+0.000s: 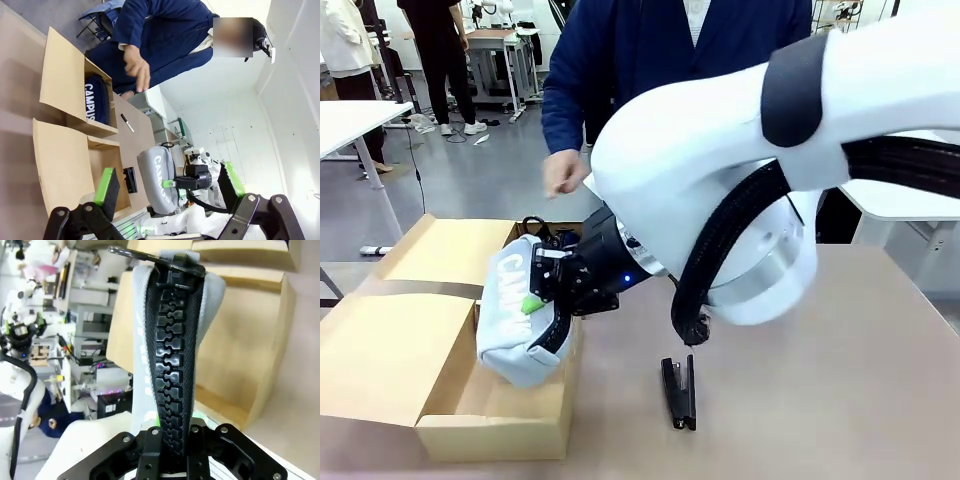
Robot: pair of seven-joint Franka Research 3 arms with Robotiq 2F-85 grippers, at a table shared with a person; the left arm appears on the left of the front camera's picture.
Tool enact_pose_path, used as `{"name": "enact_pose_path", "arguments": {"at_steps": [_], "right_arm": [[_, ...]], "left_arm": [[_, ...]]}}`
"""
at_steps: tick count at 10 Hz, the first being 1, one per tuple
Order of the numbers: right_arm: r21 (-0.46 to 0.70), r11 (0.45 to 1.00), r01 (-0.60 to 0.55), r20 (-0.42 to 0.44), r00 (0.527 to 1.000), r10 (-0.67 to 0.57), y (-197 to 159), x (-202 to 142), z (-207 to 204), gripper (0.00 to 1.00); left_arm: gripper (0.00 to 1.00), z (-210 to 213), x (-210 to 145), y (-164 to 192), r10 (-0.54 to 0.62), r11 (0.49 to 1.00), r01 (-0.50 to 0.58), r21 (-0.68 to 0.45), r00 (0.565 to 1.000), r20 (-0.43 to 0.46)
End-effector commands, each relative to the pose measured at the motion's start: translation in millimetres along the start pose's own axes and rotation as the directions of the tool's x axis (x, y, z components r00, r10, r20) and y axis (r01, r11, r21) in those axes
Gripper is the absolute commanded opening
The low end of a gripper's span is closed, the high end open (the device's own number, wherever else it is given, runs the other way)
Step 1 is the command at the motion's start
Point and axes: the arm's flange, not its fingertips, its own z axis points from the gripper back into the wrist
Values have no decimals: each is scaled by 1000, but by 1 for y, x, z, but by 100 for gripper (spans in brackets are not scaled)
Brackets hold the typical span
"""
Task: Place items inside the box.
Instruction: Pick up a Pencil pouch or Stapler and place it inside the Mailer Box closest to the robot.
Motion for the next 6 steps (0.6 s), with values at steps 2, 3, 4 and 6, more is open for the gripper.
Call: {"name": "enact_pose_path", "arguments": {"at_steps": [2, 3, 4, 6], "right_arm": [[0, 1000, 0, 0, 1000, 0, 0, 0, 0, 7], [-43, 999, 7, 34, 999, -5, 18, 3, -20, 7], [-133, 991, 31, 77, 997, -20, 39, 8, -43, 7], [-202, 975, 95, 86, 993, -79, 59, 15, -68, 7]], "left_arm": [[100, 1, 1, -2, -18, 1000, 18, -24, 1000, 12], [100, 1, 1, -2, -18, 1000, 18, -24, 1000, 12], [100, 1, 1, -2, -18, 1000, 18, -24, 1000, 12], [100, 1, 1, -2, -18, 1000, 18, -24, 1000, 12]]}}
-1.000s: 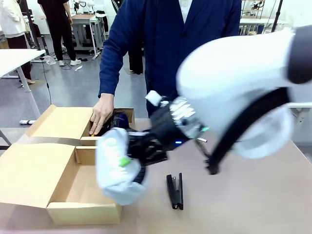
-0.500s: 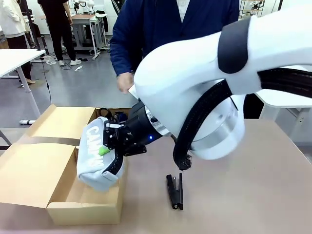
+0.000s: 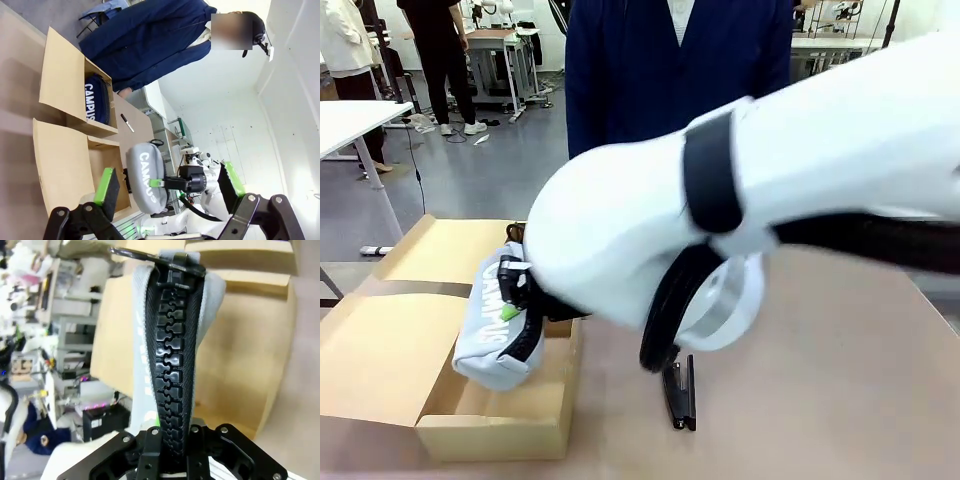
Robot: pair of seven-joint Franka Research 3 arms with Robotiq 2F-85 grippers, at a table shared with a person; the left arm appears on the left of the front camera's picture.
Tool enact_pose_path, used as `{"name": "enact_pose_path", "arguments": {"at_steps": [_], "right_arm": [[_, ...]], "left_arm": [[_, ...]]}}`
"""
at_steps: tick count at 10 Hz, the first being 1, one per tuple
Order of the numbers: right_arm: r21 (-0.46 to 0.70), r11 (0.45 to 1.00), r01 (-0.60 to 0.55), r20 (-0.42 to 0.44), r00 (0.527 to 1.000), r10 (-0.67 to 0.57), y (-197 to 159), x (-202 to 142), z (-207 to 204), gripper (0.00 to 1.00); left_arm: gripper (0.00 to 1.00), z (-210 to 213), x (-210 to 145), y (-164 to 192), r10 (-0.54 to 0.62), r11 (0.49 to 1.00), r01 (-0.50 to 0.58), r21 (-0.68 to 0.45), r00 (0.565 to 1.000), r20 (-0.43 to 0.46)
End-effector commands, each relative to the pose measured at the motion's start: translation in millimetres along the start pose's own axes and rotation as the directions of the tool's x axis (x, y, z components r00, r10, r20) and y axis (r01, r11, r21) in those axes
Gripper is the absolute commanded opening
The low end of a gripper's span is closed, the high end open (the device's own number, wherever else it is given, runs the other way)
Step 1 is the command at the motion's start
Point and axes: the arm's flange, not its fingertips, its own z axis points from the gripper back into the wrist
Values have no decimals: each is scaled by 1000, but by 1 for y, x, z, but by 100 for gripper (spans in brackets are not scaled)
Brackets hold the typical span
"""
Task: Place items inside the box.
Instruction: Pick up a Pencil pouch or Stapler and place it inside the Mailer Box closest to the robot.
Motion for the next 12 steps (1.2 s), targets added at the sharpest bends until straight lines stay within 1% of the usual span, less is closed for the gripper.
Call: {"name": "enact_pose_path", "arguments": {"at_steps": [1, 2, 4, 7, 9, 10, 11, 12], "right_arm": [[-113, 989, 100, 20, 995, -98, 42, 13, -18, 7], [-120, 987, 108, 26, 994, -106, 43, 12, -21, 7], [-154, 982, 106, 38, 994, -101, 47, 16, -40, 7], [-198, 978, 74, -15, 997, -78, 52, 20, -74, 7], [-223, 973, 57, -35, 997, -67, 54, 18, -89, 7], [-237, 970, 47, -69, 996, -65, 54, 17, -98, 7], [-257, 965, 44, -84, 994, -68, 53, 17, -104, 7], [-282, 958, 50, -82, 994, -76, 50, 17, -108, 7]], "left_arm": [[100, 1, 1, -2, -18, 1000, 19, -24, 1000, 12], [100, 1, 1, -2, -18, 1000, 19, -24, 1000, 12], [100, 1, 1, -2, -18, 1000, 19, -24, 1000, 12], [100, 1, 1, -2, -18, 1000, 19, -24, 1000, 12], [100, 1, 1, -2, -18, 1000, 19, -24, 1000, 12], [100, 1, 1, -2, -18, 1000, 19, -24, 1000, 12], [100, 1, 1, -2, -18, 1000, 19, -24, 1000, 12], [100, 1, 1, -2, -18, 1000, 19, -24, 1000, 12]]}}
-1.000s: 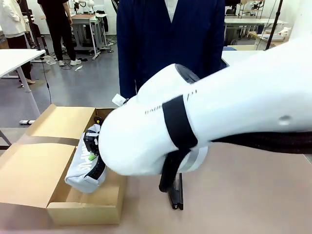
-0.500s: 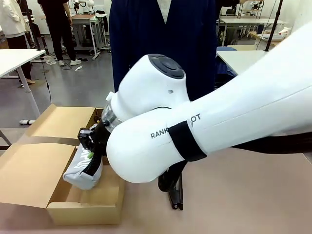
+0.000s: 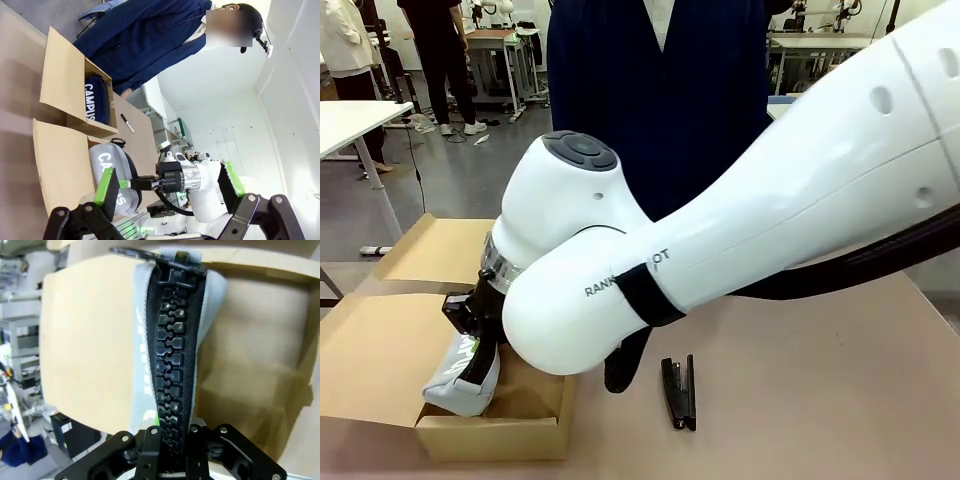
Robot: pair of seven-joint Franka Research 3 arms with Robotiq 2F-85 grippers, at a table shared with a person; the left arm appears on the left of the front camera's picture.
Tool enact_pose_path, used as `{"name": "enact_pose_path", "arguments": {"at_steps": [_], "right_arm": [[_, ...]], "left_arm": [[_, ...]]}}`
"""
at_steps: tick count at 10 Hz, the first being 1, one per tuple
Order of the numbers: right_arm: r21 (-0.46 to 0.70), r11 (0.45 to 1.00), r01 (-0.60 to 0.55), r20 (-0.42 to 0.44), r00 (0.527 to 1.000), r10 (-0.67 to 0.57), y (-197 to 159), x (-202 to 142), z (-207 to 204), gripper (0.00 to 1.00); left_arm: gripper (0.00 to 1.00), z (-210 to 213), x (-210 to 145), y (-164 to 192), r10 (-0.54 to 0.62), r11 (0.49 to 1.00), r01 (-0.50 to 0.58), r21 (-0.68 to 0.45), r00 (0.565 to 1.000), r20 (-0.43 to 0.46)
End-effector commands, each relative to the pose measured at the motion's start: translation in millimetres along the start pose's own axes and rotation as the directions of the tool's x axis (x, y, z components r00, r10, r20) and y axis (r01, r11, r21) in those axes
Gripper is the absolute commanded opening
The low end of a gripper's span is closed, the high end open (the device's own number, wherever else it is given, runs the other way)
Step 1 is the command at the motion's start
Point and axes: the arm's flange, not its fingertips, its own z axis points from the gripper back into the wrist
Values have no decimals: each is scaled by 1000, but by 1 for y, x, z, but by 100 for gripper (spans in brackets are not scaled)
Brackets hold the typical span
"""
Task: Place items inside the box.
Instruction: Pick up a Pencil pouch or Stapler and place it inside the Mailer Box closest to the robot.
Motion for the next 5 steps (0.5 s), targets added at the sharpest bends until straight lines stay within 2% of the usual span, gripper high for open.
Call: {"name": "enact_pose_path", "arguments": {"at_steps": [1, 5], "right_arm": [[-43, 998, 36, 12, 999, -36, 17, 5, -11, 7], [-100, 992, 79, 2, 997, -80, 2, 12, -31, 7]], "left_arm": [[100, 0, 1, -2, -18, 1000, 19, -24, 1000, 12], [100, 0, 1, -2, -18, 1000, 19, -24, 1000, 12]]}}
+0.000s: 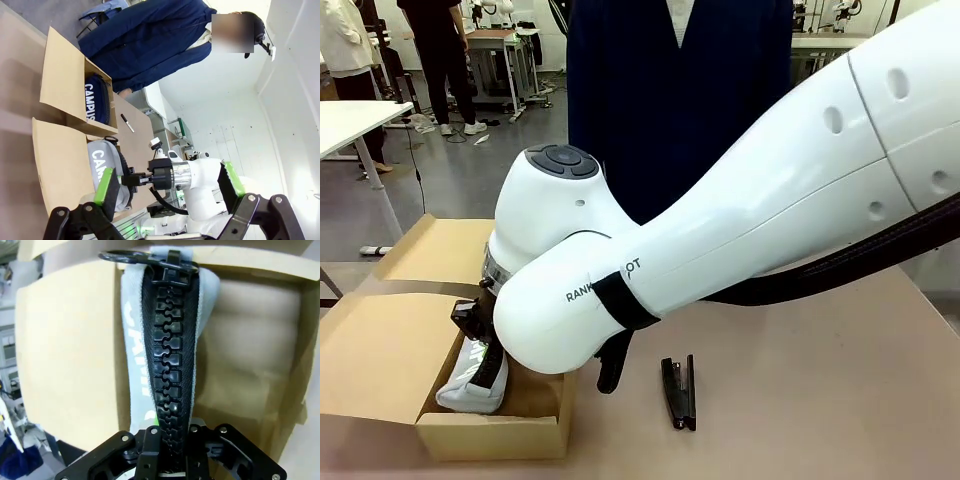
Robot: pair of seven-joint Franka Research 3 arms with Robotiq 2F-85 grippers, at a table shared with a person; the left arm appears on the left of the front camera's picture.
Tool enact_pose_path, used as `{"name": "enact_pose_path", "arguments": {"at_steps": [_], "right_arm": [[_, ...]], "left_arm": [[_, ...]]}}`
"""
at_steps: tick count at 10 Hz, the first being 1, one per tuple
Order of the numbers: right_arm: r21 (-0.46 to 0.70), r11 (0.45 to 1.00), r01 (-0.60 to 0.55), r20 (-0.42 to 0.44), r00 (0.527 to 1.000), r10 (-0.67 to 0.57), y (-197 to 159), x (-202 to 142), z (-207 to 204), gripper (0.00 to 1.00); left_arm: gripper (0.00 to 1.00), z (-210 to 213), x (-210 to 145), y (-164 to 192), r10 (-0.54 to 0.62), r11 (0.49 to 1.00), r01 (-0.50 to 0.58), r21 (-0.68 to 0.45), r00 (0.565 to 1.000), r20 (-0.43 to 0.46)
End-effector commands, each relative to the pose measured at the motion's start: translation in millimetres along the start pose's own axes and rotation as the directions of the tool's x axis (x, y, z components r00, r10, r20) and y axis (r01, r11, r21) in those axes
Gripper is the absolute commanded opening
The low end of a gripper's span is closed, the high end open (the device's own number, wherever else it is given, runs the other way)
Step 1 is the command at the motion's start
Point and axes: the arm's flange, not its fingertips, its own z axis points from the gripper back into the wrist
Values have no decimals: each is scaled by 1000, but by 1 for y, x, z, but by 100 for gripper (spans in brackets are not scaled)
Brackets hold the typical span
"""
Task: Place items inside the box.
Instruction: Pick up a Pencil pouch or Stapler and place it inside the Mailer Box closest to the robot.
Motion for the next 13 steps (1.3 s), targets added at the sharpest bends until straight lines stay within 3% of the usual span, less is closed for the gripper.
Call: {"name": "enact_pose_path", "arguments": {"at_steps": [1, 7, 10, 11, 13], "right_arm": [[-33, 998, 43, -21, 999, -44, 10, 2, -14, 7], [-43, 999, 27, -53, 998, -29, 8, 0, -22, 7], [-47, 999, 27, -77, 997, -31, 8, 0, -22, 87], [-47, 999, 27, -77, 997, -30, 8, 0, -22, 100], [-47, 998, 28, -77, 997, -32, 6, 0, -20, 100]], "left_arm": [[100, 0, 1, -2, -18, 1000, 19, -24, 1000, 12], [100, 0, 1, -2, -18, 1000, 19, -24, 1000, 12], [100, 0, 1, -2, -18, 1000, 19, -24, 1000, 12], [100, 0, 1, -2, -18, 1000, 19, -24, 1000, 12], [100, 0, 1, -2, -18, 1000, 19, -24, 1000, 12]]}}
